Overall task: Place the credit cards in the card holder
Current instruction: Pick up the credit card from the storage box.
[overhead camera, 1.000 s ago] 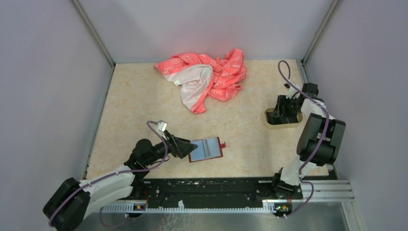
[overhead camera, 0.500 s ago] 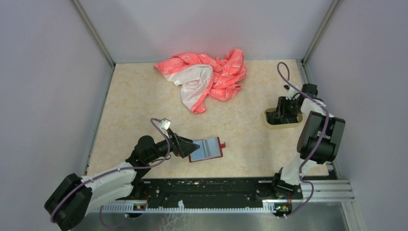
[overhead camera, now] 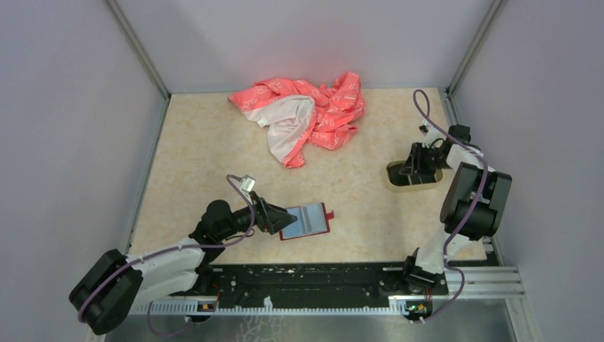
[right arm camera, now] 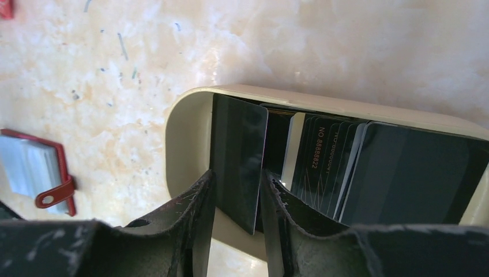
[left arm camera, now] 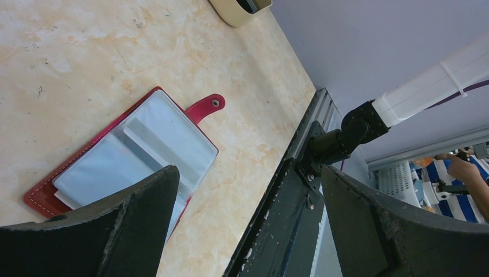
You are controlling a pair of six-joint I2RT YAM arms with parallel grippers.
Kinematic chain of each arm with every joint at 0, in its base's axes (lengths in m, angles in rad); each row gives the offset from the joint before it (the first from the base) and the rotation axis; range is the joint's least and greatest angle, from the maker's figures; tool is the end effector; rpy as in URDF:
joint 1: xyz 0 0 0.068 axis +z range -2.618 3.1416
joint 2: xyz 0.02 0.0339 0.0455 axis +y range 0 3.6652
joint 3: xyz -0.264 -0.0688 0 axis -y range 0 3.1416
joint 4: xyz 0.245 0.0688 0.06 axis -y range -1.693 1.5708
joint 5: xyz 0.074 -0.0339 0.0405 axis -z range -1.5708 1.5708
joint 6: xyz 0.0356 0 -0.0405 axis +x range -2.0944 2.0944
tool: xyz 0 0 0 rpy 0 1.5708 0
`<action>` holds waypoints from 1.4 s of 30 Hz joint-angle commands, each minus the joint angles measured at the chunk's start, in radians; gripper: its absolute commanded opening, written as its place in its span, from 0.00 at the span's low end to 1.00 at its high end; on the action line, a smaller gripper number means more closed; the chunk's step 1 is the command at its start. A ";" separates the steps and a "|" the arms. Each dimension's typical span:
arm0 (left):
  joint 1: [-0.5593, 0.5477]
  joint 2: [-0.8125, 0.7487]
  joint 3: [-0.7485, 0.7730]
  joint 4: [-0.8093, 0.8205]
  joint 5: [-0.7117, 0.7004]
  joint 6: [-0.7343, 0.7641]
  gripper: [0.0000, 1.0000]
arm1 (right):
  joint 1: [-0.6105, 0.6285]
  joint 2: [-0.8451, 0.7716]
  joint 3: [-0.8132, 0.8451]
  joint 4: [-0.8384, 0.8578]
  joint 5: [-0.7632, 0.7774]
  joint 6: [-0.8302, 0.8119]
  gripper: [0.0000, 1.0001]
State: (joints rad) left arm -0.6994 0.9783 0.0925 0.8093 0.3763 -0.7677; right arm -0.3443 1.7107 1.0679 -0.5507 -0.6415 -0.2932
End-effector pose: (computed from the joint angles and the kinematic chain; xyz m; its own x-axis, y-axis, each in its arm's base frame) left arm 0.1300 -0.1264 0.1725 -0.6526 -0.2950 -0.6979 0.5919 0.3765 -0.7127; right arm 0.3147 -0.0902 0.1808 -0.8559 0.0609 -0.5135 -0.1927 0.8839 0.4261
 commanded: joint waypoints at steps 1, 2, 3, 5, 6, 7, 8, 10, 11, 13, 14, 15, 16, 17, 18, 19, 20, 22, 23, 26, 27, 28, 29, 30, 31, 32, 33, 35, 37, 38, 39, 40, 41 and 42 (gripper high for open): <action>0.005 0.007 0.013 0.031 0.019 0.007 0.99 | -0.019 -0.004 0.043 -0.034 -0.130 0.016 0.34; 0.004 0.008 0.014 0.032 0.018 0.007 0.99 | -0.025 -0.002 0.044 -0.035 -0.150 0.020 0.34; 0.004 0.010 0.014 0.035 0.017 0.005 0.99 | -0.031 -0.001 0.044 -0.039 -0.174 0.023 0.33; 0.005 0.016 0.012 0.039 0.016 0.005 0.99 | -0.041 -0.003 0.045 -0.046 -0.212 0.025 0.32; 0.005 0.019 0.012 0.041 0.015 0.004 0.99 | -0.043 -0.003 0.044 -0.047 -0.225 0.027 0.32; 0.005 0.021 0.010 0.043 0.013 0.004 0.99 | -0.045 -0.001 0.045 -0.049 -0.236 0.029 0.32; 0.005 0.023 0.011 0.044 0.014 0.003 0.99 | -0.046 0.001 0.044 -0.050 -0.248 0.030 0.32; 0.004 0.026 0.012 0.044 0.014 0.005 0.99 | -0.045 0.009 0.045 -0.053 -0.273 0.033 0.32; 0.004 0.028 0.013 0.044 0.014 0.006 0.99 | -0.045 0.018 0.046 -0.057 -0.286 0.034 0.32; 0.006 0.031 0.014 0.045 0.012 0.007 0.99 | -0.046 0.033 0.047 -0.063 -0.303 0.035 0.31; 0.004 0.033 0.015 0.046 0.014 0.006 0.99 | -0.046 0.040 0.046 -0.064 -0.313 0.037 0.31; 0.004 0.035 0.016 0.047 0.014 0.006 0.99 | -0.047 0.046 0.047 -0.066 -0.317 0.039 0.31; 0.004 0.037 0.016 0.050 0.014 0.006 0.99 | -0.047 0.050 0.046 -0.066 -0.311 0.039 0.30; 0.004 0.041 0.015 0.051 0.014 0.005 0.99 | -0.046 0.054 0.045 -0.061 -0.298 0.043 0.30; 0.005 0.042 0.015 0.053 0.014 0.004 0.99 | -0.046 0.053 0.043 -0.054 -0.276 0.046 0.29; 0.005 0.044 0.015 0.056 0.016 0.004 0.99 | -0.045 0.053 0.040 -0.047 -0.262 0.049 0.30; 0.005 0.046 0.015 0.057 0.016 0.003 0.99 | -0.045 0.055 0.037 -0.046 -0.254 0.051 0.29; 0.005 0.052 0.015 0.061 0.016 0.002 0.99 | -0.045 0.061 0.036 -0.042 -0.254 0.052 0.30; 0.005 0.055 0.016 0.063 0.018 0.002 0.99 | -0.046 0.064 0.036 -0.042 -0.254 0.052 0.30; 0.005 0.066 0.018 0.069 0.020 0.001 0.99 | -0.044 0.085 0.036 -0.042 -0.239 0.051 0.31; 0.004 0.070 0.019 0.072 0.021 0.001 0.99 | -0.041 0.093 0.037 -0.042 -0.232 0.049 0.31; 0.004 0.072 0.021 0.075 0.023 -0.001 0.99 | -0.036 0.100 0.039 -0.044 -0.224 0.047 0.31; 0.005 0.074 0.022 0.077 0.026 -0.001 0.99 | -0.033 0.109 0.041 -0.045 -0.218 0.045 0.31; 0.005 0.077 0.023 0.077 0.029 -0.001 0.99 | -0.025 0.115 0.043 -0.047 -0.218 0.044 0.32; 0.005 0.077 0.025 0.076 0.031 -0.001 0.99 | -0.019 0.121 0.044 -0.049 -0.214 0.042 0.31; 0.005 0.078 0.026 0.074 0.034 -0.001 0.99 | -0.011 0.125 0.045 -0.049 -0.212 0.042 0.32; 0.005 0.080 0.026 0.073 0.035 -0.001 0.99 | -0.008 0.128 0.047 -0.050 -0.209 0.042 0.32; 0.005 0.077 0.026 0.070 0.038 -0.001 0.99 | -0.003 0.132 0.050 -0.054 -0.212 0.041 0.32; 0.004 0.075 0.024 0.066 0.037 -0.001 0.99 | -0.004 0.128 0.056 -0.062 -0.219 0.038 0.32; 0.004 0.073 0.023 0.064 0.037 0.000 0.99 | -0.005 0.125 0.058 -0.065 -0.226 0.037 0.31; 0.005 0.071 0.023 0.061 0.036 0.001 0.99 | -0.007 0.120 0.061 -0.069 -0.232 0.036 0.31; 0.005 0.066 0.023 0.059 0.035 0.000 0.99 | -0.011 0.114 0.062 -0.073 -0.240 0.035 0.31; 0.005 0.064 0.022 0.056 0.033 0.000 0.99 | -0.016 0.108 0.065 -0.075 -0.249 0.035 0.30; 0.005 0.061 0.021 0.053 0.033 0.002 0.99 | -0.023 0.101 0.063 -0.076 -0.257 0.035 0.30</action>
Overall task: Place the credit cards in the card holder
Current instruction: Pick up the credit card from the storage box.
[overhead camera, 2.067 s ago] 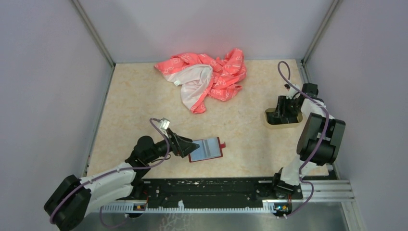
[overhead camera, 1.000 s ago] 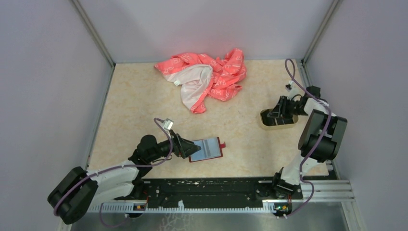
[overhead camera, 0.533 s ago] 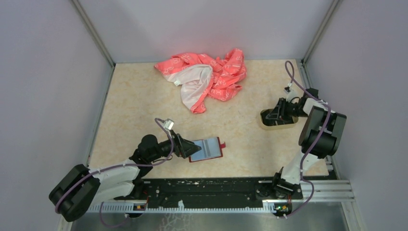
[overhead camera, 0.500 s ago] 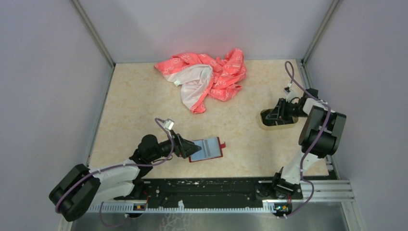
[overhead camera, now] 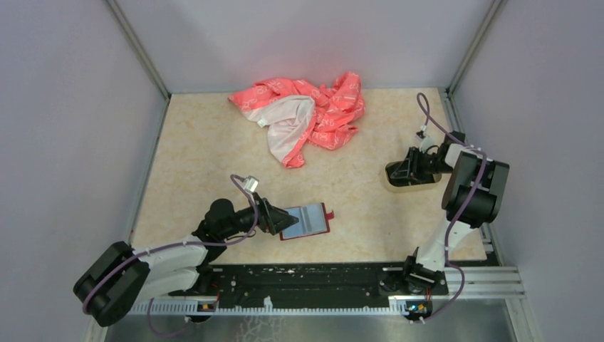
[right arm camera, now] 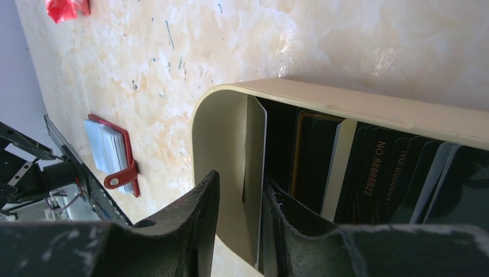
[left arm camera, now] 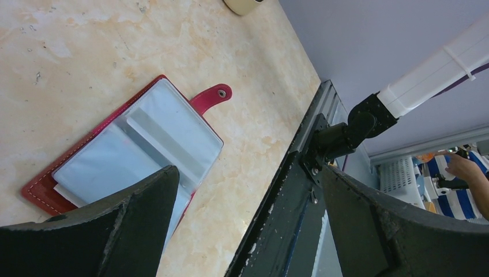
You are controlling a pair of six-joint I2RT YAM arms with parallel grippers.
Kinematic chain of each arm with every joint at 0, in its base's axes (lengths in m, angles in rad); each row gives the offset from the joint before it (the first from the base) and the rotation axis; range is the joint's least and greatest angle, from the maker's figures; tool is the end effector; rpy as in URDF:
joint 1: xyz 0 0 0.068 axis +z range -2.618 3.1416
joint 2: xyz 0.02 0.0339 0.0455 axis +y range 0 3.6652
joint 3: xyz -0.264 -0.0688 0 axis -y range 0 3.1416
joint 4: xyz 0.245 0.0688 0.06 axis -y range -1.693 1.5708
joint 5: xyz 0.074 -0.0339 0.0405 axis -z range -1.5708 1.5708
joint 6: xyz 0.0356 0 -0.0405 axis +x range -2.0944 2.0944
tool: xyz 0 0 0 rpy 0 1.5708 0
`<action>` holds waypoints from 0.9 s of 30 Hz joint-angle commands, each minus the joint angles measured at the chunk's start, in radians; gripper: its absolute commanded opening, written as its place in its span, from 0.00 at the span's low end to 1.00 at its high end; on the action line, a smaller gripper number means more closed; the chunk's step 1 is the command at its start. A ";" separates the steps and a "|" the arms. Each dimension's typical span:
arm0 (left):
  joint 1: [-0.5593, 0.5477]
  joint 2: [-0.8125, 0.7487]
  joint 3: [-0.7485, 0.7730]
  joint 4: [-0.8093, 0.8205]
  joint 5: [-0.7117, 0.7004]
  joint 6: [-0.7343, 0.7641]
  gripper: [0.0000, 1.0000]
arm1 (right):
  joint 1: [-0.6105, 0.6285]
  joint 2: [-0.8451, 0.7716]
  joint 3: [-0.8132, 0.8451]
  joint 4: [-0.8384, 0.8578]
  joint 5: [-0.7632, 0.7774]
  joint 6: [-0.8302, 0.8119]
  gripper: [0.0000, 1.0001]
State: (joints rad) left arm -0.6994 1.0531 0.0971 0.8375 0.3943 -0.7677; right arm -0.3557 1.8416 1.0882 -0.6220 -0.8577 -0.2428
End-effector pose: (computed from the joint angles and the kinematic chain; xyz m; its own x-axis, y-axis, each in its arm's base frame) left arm 0.1334 -0.1301 0.1647 -0.6806 -0.2653 -0.6829 0.5749 0.3845 -0.7223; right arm 0.3180 -0.0894 0.1486 -0.9143 0.1719 -0.3668 -0.1336 0.7270 0.6735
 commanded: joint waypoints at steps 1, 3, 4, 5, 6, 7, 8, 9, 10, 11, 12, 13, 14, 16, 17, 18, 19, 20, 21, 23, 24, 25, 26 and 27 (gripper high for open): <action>0.005 -0.017 0.017 0.022 0.013 0.003 0.99 | -0.019 -0.035 0.042 -0.005 -0.048 -0.015 0.29; 0.004 -0.020 0.018 0.016 0.012 0.006 0.99 | -0.030 -0.042 0.042 -0.010 -0.062 -0.016 0.27; 0.005 -0.021 0.018 0.014 0.011 0.007 0.99 | -0.033 -0.044 0.044 -0.011 -0.067 -0.018 0.27; 0.005 -0.021 0.019 0.013 0.012 0.008 0.99 | -0.035 -0.046 0.044 -0.013 -0.068 -0.018 0.27; 0.005 -0.021 0.019 0.012 0.012 0.008 0.99 | -0.036 -0.047 0.045 -0.014 -0.070 -0.019 0.26; 0.005 -0.021 0.020 0.013 0.012 0.008 0.99 | -0.036 -0.047 0.044 -0.016 -0.072 -0.020 0.26; 0.004 -0.022 0.019 0.012 0.012 0.008 0.99 | -0.037 -0.045 0.047 -0.018 -0.074 -0.022 0.25; 0.004 -0.025 0.018 0.011 0.011 0.008 0.99 | -0.037 -0.045 0.048 -0.021 -0.077 -0.024 0.24; 0.004 -0.026 0.018 0.010 0.011 0.007 0.99 | -0.039 -0.046 0.050 -0.025 -0.081 -0.027 0.23; 0.005 -0.029 0.017 0.008 0.009 0.008 0.99 | -0.042 -0.045 0.052 -0.029 -0.087 -0.029 0.23; 0.005 -0.033 0.015 0.006 0.007 0.008 0.99 | -0.044 -0.045 0.054 -0.032 -0.096 -0.033 0.23; 0.005 -0.035 0.014 0.004 0.005 0.009 0.99 | -0.049 -0.045 0.056 -0.039 -0.112 -0.038 0.23; 0.005 -0.037 0.014 0.001 0.003 0.011 0.99 | -0.052 -0.046 0.055 -0.042 -0.121 -0.039 0.22; 0.004 -0.039 0.015 -0.004 0.001 0.012 0.99 | -0.052 -0.047 0.054 -0.043 -0.117 -0.044 0.22; 0.005 -0.038 0.015 -0.004 0.000 0.014 0.99 | -0.052 -0.045 0.052 -0.039 -0.109 -0.042 0.22; 0.005 -0.038 0.016 -0.005 0.000 0.014 0.99 | -0.052 -0.040 0.049 -0.035 -0.098 -0.041 0.23; 0.006 -0.037 0.018 -0.006 0.001 0.013 0.99 | -0.052 -0.037 0.049 -0.032 -0.085 -0.039 0.23; 0.005 -0.034 0.020 -0.006 0.002 0.015 0.99 | -0.052 -0.028 0.049 -0.029 -0.072 -0.039 0.23; 0.004 -0.033 0.022 -0.006 0.003 0.016 0.99 | -0.052 -0.022 0.051 -0.027 -0.057 -0.038 0.23; 0.005 -0.028 0.026 -0.005 0.006 0.014 0.99 | -0.052 -0.013 0.049 -0.016 -0.023 -0.034 0.23; 0.006 -0.026 0.027 -0.004 0.007 0.014 0.99 | -0.050 -0.009 0.048 -0.013 -0.014 -0.032 0.23; 0.005 -0.023 0.027 -0.001 0.008 0.013 0.99 | -0.051 -0.005 0.048 -0.012 -0.010 -0.032 0.22; 0.005 -0.021 0.027 0.000 0.008 0.013 0.99 | -0.050 -0.001 0.048 -0.013 -0.009 -0.032 0.21; 0.005 -0.021 0.027 0.002 0.009 0.012 0.99 | -0.047 0.004 0.048 -0.013 -0.008 -0.033 0.20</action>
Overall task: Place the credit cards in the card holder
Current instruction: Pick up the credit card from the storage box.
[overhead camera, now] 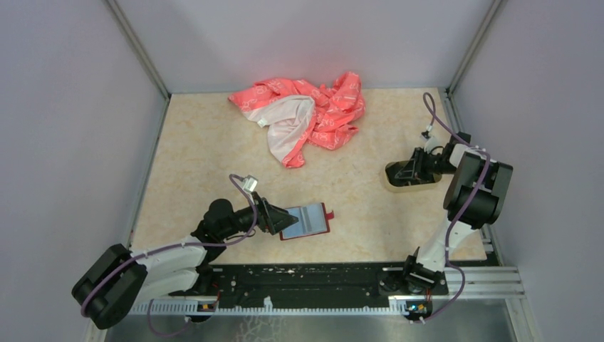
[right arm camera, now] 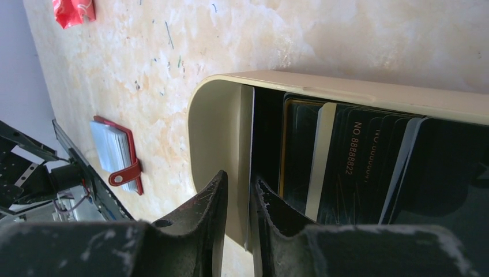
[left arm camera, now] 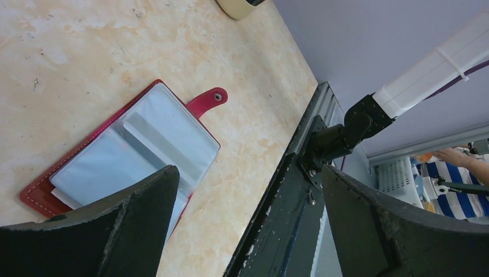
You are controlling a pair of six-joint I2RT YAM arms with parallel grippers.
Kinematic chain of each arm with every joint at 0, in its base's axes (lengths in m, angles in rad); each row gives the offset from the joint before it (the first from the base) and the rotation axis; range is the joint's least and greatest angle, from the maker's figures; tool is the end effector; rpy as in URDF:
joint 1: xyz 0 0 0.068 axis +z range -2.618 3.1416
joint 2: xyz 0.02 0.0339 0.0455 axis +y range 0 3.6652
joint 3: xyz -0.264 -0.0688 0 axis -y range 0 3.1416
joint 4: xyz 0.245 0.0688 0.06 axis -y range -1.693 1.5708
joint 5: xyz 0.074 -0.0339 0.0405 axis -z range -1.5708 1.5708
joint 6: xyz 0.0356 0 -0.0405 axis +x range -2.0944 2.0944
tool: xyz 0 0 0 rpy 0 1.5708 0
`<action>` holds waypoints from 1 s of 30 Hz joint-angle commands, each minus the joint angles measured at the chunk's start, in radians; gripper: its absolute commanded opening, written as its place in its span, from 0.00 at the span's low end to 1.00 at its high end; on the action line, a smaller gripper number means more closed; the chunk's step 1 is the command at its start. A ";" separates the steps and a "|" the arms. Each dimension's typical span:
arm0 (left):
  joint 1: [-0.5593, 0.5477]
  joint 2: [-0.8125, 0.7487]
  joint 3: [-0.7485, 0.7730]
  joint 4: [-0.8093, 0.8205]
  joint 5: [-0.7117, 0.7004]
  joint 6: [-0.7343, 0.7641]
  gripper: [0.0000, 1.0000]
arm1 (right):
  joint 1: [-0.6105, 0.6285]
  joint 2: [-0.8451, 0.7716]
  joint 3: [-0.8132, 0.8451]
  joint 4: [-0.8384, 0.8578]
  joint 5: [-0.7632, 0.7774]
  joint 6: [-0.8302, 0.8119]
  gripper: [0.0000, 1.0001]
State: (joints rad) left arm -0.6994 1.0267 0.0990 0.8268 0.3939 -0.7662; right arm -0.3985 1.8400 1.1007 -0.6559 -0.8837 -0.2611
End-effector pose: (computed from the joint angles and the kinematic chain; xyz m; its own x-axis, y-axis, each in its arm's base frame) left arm 0.1325 -0.1293 0.1685 -0.6704 -0.2728 -0.6901 0.5854 0.3770 -0.7177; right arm 0.3135 -0.1021 0.1522 -0.9081 0.2047 -0.3653 -0.1167 0.7140 0.6903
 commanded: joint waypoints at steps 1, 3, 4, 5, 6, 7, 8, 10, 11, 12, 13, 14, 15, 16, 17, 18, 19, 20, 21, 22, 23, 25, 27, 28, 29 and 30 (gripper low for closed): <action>0.004 0.007 0.025 0.013 0.011 0.011 0.99 | 0.000 0.007 0.036 0.020 0.020 -0.016 0.18; 0.004 0.009 0.027 0.014 0.013 0.011 0.99 | 0.012 0.015 0.040 0.016 0.022 -0.017 0.13; 0.005 0.009 0.027 0.015 0.013 0.010 0.99 | 0.018 0.018 0.041 0.016 0.024 -0.018 0.12; 0.005 0.009 0.027 0.015 0.013 0.010 0.99 | 0.024 0.020 0.042 0.015 0.025 -0.018 0.09; 0.005 0.009 0.026 0.014 0.013 0.010 0.99 | 0.027 0.021 0.046 0.011 0.024 -0.019 0.04; 0.005 0.005 0.025 0.015 0.013 0.009 0.99 | 0.027 0.017 0.050 0.008 0.021 -0.020 0.00; 0.005 0.003 0.023 0.013 0.013 0.010 0.99 | 0.025 0.010 0.053 0.006 0.019 -0.020 0.00; 0.005 -0.007 0.017 0.011 0.011 0.008 0.99 | 0.015 -0.016 0.048 0.012 0.008 -0.013 0.00; 0.005 -0.012 0.013 0.009 0.007 0.008 0.99 | 0.008 -0.032 0.046 0.014 0.003 -0.011 0.00; 0.005 -0.019 0.010 0.006 0.005 0.007 0.99 | 0.000 -0.045 0.044 0.017 0.001 -0.010 0.00; 0.005 -0.026 0.007 0.002 0.002 0.007 0.99 | -0.011 -0.059 0.041 0.019 -0.002 -0.009 0.00; 0.005 -0.033 0.005 -0.004 0.001 0.009 0.99 | -0.018 -0.069 0.039 0.022 -0.005 -0.009 0.00; 0.004 -0.039 0.004 -0.009 -0.001 0.010 0.99 | -0.025 -0.074 0.036 0.023 -0.006 -0.010 0.00; 0.004 -0.043 0.004 -0.015 -0.004 0.012 0.99 | -0.028 -0.075 0.034 0.024 -0.005 -0.011 0.00; 0.005 -0.048 0.004 -0.019 -0.004 0.013 0.99 | -0.029 -0.072 0.034 0.022 -0.008 -0.014 0.02; 0.005 -0.050 0.005 -0.022 -0.006 0.015 0.99 | -0.029 -0.065 0.035 0.019 -0.015 -0.016 0.05; 0.005 -0.053 0.006 -0.026 -0.006 0.018 0.99 | -0.029 -0.056 0.038 0.013 -0.024 -0.018 0.07; 0.005 -0.053 0.008 -0.029 -0.006 0.019 0.99 | -0.029 -0.046 0.042 0.007 -0.032 -0.021 0.09; 0.004 -0.055 0.008 -0.029 -0.007 0.018 0.99 | -0.029 -0.037 0.045 0.001 -0.041 -0.024 0.10; 0.006 -0.056 0.007 -0.030 -0.006 0.018 0.99 | -0.029 -0.030 0.047 -0.003 -0.051 -0.025 0.12; 0.005 -0.056 0.006 -0.028 -0.007 0.017 0.99 | -0.029 -0.024 0.048 -0.007 -0.061 -0.027 0.15; 0.005 -0.055 0.000 -0.024 -0.006 0.013 0.99 | -0.028 -0.015 0.049 -0.013 -0.076 -0.029 0.20; 0.005 -0.054 -0.003 -0.021 -0.008 0.012 0.99 | -0.028 -0.006 0.050 -0.016 -0.086 -0.030 0.21; 0.005 -0.053 -0.004 -0.019 -0.008 0.010 0.99 | -0.028 -0.005 0.051 -0.017 -0.090 -0.030 0.22; 0.006 -0.054 -0.005 -0.018 -0.008 0.010 0.99 | -0.029 -0.003 0.051 -0.019 -0.093 -0.030 0.22; 0.005 -0.053 -0.005 -0.017 -0.007 0.010 0.99 | -0.029 -0.004 0.051 -0.018 -0.091 -0.030 0.22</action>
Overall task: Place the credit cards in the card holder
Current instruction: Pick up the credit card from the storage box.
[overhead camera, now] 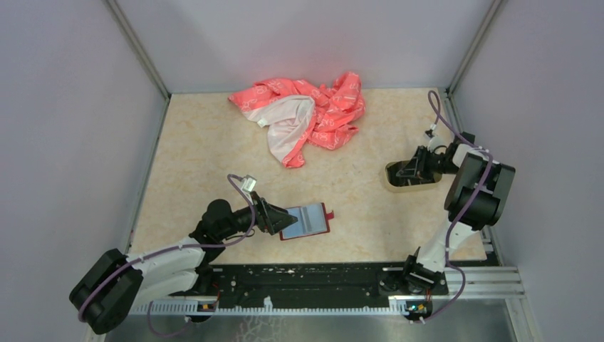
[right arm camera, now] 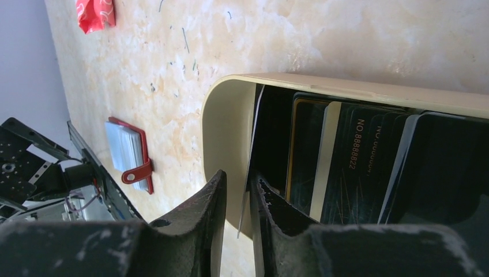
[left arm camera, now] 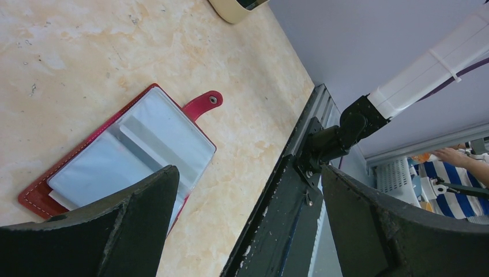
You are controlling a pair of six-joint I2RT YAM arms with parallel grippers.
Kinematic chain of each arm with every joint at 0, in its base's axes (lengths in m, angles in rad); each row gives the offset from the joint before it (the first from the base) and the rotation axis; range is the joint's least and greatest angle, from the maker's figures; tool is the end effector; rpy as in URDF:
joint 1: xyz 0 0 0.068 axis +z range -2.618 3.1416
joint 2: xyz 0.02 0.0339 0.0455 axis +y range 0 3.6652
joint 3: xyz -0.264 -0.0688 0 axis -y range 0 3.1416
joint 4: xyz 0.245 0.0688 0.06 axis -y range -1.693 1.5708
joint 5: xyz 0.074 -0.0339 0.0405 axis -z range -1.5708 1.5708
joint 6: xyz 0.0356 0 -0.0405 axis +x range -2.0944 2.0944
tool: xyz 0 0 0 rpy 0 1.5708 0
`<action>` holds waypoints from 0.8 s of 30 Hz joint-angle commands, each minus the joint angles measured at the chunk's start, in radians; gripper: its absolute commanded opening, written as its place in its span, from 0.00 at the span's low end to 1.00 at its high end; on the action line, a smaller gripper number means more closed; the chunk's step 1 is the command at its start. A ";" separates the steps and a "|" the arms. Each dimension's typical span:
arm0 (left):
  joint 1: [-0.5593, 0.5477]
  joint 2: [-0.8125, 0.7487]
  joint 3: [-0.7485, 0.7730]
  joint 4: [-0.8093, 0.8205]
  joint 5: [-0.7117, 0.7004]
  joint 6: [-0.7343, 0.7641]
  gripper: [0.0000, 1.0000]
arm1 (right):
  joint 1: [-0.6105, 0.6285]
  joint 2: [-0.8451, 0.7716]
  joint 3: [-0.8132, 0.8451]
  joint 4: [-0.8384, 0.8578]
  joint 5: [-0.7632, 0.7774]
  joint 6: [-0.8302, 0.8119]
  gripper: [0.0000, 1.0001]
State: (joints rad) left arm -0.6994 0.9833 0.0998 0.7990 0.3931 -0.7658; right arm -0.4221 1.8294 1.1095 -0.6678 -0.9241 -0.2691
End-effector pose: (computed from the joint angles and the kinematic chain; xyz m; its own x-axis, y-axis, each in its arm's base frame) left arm 0.1305 -0.1276 0.1729 -0.6612 -0.2805 -0.6958 0.5944 0.3701 -0.7139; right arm 0.3115 -0.1087 0.1584 -0.8951 0.2264 -0.3842 -0.1283 0.6944 0.7081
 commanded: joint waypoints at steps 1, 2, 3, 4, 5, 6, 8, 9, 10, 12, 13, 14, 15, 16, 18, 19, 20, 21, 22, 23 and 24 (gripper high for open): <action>0.004 -0.011 -0.005 0.011 -0.008 0.010 0.99 | -0.005 0.007 0.043 -0.005 -0.046 -0.021 0.22; 0.004 -0.009 -0.005 0.010 -0.008 0.009 0.99 | -0.004 0.008 0.041 0.000 -0.038 -0.018 0.23; 0.005 -0.008 -0.003 0.010 -0.008 0.010 0.99 | -0.005 0.008 0.038 0.007 -0.030 -0.015 0.25; 0.005 -0.007 -0.002 0.011 -0.007 0.010 0.99 | -0.005 0.011 0.035 0.015 -0.021 -0.008 0.28; 0.005 -0.002 0.001 0.012 -0.006 0.011 0.99 | -0.004 0.014 0.030 0.025 -0.013 0.000 0.30; 0.005 0.002 0.001 0.016 -0.005 0.010 0.99 | -0.003 0.018 0.025 0.035 -0.006 0.007 0.33; 0.005 0.014 0.003 0.026 0.000 0.008 0.99 | -0.002 0.025 0.017 0.060 0.002 0.027 0.33; 0.005 0.021 0.004 0.035 0.002 0.005 0.99 | 0.000 0.029 0.014 0.070 0.010 0.036 0.30; 0.005 0.027 0.003 0.041 0.005 0.003 0.99 | 0.000 0.030 0.013 0.081 0.016 0.043 0.27; 0.005 0.036 0.003 0.049 0.009 -0.001 0.99 | 0.001 0.029 0.010 0.089 0.014 0.052 0.18; 0.004 0.036 0.002 0.049 0.011 -0.002 0.99 | 0.001 0.028 0.010 0.090 0.009 0.054 0.15; 0.005 0.036 0.002 0.052 0.011 -0.004 0.99 | 0.002 0.027 0.011 0.088 0.003 0.053 0.10; 0.005 0.036 0.001 0.051 0.012 -0.004 0.99 | 0.002 0.025 0.014 0.084 0.001 0.050 0.04; 0.004 0.034 0.000 0.051 0.011 -0.004 0.99 | -0.001 0.019 0.017 0.080 -0.001 0.050 0.00; 0.005 0.024 0.000 0.043 0.011 -0.004 0.99 | -0.011 -0.009 0.023 0.075 -0.004 0.048 0.00; 0.005 0.017 0.000 0.037 0.009 -0.002 0.99 | -0.019 -0.035 0.025 0.070 -0.010 0.043 0.00; 0.005 0.009 -0.001 0.031 0.006 -0.002 0.99 | -0.029 -0.057 0.026 0.062 -0.017 0.036 0.00; 0.005 0.002 -0.002 0.025 0.004 -0.001 0.99 | -0.041 -0.075 0.026 0.053 -0.030 0.027 0.00; 0.005 -0.005 -0.002 0.020 0.002 0.003 0.99 | -0.054 -0.092 0.026 0.043 -0.045 0.018 0.00; 0.005 -0.011 -0.002 0.013 0.000 0.004 0.99 | -0.067 -0.105 0.028 0.030 -0.058 0.007 0.00; 0.005 -0.016 -0.001 0.009 0.000 0.007 0.99 | -0.079 -0.112 0.031 0.020 -0.074 -0.005 0.00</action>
State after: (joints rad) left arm -0.6994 0.9974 0.0998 0.8036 0.3935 -0.7670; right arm -0.4484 1.8259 1.1088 -0.6243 -0.9199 -0.2287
